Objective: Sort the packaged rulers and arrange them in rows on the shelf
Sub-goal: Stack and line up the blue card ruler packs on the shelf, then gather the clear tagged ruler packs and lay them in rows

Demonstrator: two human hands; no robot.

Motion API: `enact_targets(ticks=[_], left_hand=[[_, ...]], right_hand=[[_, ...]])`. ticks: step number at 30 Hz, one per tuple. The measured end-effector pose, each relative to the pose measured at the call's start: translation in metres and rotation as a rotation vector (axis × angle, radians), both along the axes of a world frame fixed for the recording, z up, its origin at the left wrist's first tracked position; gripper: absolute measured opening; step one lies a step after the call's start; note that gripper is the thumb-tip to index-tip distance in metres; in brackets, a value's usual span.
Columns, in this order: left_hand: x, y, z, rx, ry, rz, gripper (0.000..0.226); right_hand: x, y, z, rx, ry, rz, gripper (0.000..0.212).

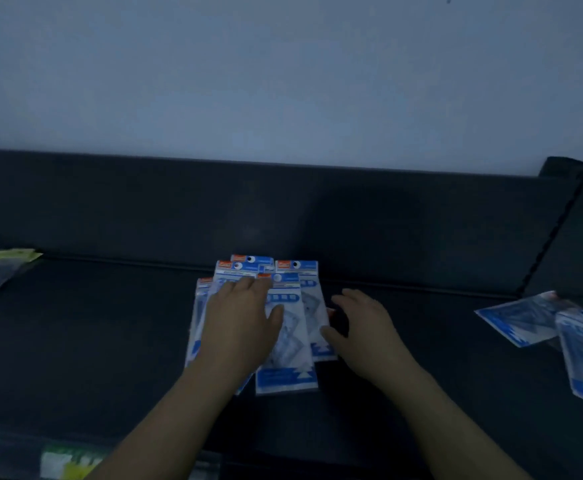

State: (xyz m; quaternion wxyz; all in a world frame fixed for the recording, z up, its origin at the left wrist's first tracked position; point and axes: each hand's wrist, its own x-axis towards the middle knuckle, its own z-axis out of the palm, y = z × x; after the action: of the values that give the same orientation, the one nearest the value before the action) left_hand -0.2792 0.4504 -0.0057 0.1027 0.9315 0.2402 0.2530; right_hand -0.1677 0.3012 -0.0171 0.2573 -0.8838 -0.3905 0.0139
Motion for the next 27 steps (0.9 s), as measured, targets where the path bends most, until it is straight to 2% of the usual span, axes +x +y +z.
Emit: enact_targets(ticks=[4, 13, 24, 27], left_hand=[[0.032, -0.042, 0.003, -0.05, -0.002, -0.166, 0.045], [0.103, -0.142, 0.006, -0.068, 0.007, -0.439, 0.038], [0.215, -0.303, 0.003, -0.121, 0.082, -0.598, 0.029], [0.257, -0.342, -0.004, -0.143, 0.134, -0.636, 0.031]], right_hand=[[0.012, -0.042, 0.005, -0.033, -0.123, -0.115, 0.057], [0.045, -0.161, 0.011, -0.053, -0.172, -0.371, 0.052], [0.133, -0.347, 0.008, -0.13, -0.118, -0.571, 0.046], [0.16, -0.394, 0.003, -0.132, -0.07, -0.618, 0.029]])
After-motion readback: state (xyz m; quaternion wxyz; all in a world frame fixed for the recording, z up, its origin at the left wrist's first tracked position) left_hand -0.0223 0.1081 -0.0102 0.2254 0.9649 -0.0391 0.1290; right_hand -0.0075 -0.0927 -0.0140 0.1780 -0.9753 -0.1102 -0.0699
